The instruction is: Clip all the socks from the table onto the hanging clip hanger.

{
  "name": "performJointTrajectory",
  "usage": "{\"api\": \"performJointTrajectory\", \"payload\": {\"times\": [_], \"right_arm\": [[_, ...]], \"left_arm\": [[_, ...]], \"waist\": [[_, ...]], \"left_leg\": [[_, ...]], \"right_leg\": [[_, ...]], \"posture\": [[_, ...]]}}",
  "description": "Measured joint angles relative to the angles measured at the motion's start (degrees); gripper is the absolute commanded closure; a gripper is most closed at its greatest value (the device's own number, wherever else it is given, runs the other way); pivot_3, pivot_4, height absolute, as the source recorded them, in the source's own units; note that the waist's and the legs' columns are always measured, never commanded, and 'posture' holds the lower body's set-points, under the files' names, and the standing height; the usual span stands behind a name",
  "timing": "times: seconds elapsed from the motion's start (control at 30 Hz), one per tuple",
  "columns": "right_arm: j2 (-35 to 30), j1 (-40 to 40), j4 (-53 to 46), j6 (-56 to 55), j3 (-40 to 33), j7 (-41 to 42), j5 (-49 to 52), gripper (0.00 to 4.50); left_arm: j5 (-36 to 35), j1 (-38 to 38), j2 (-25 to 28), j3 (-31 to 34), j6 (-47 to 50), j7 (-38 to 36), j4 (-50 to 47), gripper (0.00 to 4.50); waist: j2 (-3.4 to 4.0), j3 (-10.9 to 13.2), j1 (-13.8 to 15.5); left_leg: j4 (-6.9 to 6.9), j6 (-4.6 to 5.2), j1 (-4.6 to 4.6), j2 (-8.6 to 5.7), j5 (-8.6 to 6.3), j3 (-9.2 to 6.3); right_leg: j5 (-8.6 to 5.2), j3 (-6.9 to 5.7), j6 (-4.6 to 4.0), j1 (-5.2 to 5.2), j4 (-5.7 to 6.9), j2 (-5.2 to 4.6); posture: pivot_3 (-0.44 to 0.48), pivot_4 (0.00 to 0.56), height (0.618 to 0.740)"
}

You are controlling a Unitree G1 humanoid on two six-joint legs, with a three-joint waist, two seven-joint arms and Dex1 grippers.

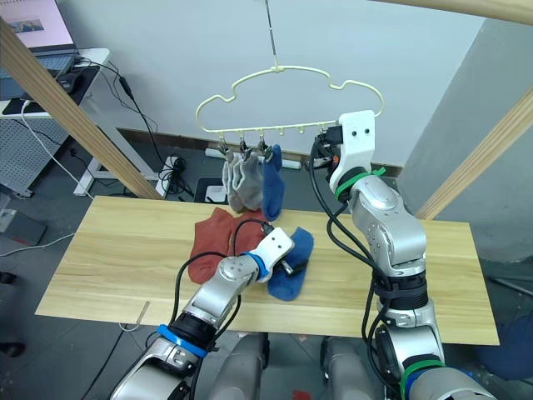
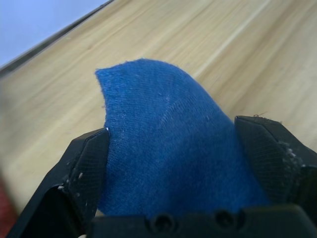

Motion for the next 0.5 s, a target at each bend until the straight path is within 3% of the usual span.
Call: {"api": "performJointTrajectory", "payload": {"times": [0.17, 0.27, 0.5], "right_arm": [[0.0, -0.1, 0.0, -0.1, 0.0, 0.0, 0.0, 4.50], [0.0, -0.1, 0.0, -0.1, 0.0, 0.0, 0.0, 4.50], [0.0, -0.1, 0.0, -0.2, 0.0, 0.0, 0.0, 4.50]], "left_arm": [[0.7, -0.2, -0.1, -1.1, 1.6, -1.4, -0.1, 0.01], [1.0, 0.3, 0.4, -1.5, 1.6, -2.5, -0.4, 0.60], [1.2, 1.1, 1.3, -1.8, 1.1, -4.1, -1.2, 2.74]], "waist": [[0.03, 0.0, 0.0], [0.05, -0.1, 0.0], [0.07, -0.1, 0.0]], "left_leg": [[0.00, 0.00, 0.01, 0.00, 0.00, 0.00], [0.00, 0.00, 0.02, 0.00, 0.00, 0.00], [0.01, 0.01, 0.03, 0.01, 0.00, -0.01]], "right_leg": [[0.00, 0.00, 0.00, 0.02, 0.00, 0.00], [0.00, 0.00, 0.00, 0.04, 0.00, 0.00], [0.00, 0.00, 0.00, 0.04, 0.00, 0.00]], "posture": [[0.145, 0.306, 0.740], [0.144, 0.307, 0.740], [0.148, 0.309, 0.740]]}}
